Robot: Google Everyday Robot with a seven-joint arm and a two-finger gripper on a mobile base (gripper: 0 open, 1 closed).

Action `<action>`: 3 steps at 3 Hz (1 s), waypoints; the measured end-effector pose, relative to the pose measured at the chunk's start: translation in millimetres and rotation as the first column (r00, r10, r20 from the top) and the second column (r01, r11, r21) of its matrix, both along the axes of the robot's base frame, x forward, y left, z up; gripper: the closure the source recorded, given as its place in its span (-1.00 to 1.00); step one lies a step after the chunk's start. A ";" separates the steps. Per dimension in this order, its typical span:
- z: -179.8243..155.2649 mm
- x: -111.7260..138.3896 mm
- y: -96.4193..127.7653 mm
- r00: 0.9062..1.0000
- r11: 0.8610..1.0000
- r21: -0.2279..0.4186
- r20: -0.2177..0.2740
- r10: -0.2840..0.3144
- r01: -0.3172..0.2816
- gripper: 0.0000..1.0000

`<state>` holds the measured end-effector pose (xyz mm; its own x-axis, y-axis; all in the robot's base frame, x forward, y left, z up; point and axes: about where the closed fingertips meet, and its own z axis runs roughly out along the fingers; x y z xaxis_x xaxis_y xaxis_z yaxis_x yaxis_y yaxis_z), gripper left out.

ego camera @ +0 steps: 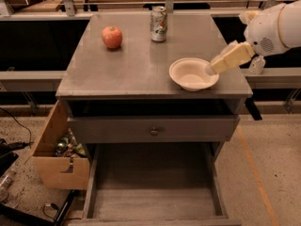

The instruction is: Place 7up can into middle drawer

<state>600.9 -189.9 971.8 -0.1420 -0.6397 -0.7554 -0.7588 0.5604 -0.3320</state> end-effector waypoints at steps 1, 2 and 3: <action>29.6 67.0 15.0 0.983 0.981 0.194 0.180 -0.025 -0.011 -1.00; 40.9 85.5 8.7 0.969 0.973 0.228 0.235 -0.078 0.023 -1.00; 40.9 85.5 8.8 0.969 0.973 0.228 0.235 -0.077 0.022 -1.00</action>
Offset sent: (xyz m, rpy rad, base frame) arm 0.0593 0.0142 0.0251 0.1753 -0.1589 -0.0026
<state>686.4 -181.1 1012.7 0.0340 -0.4484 -0.8932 -0.6409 0.6760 -0.3638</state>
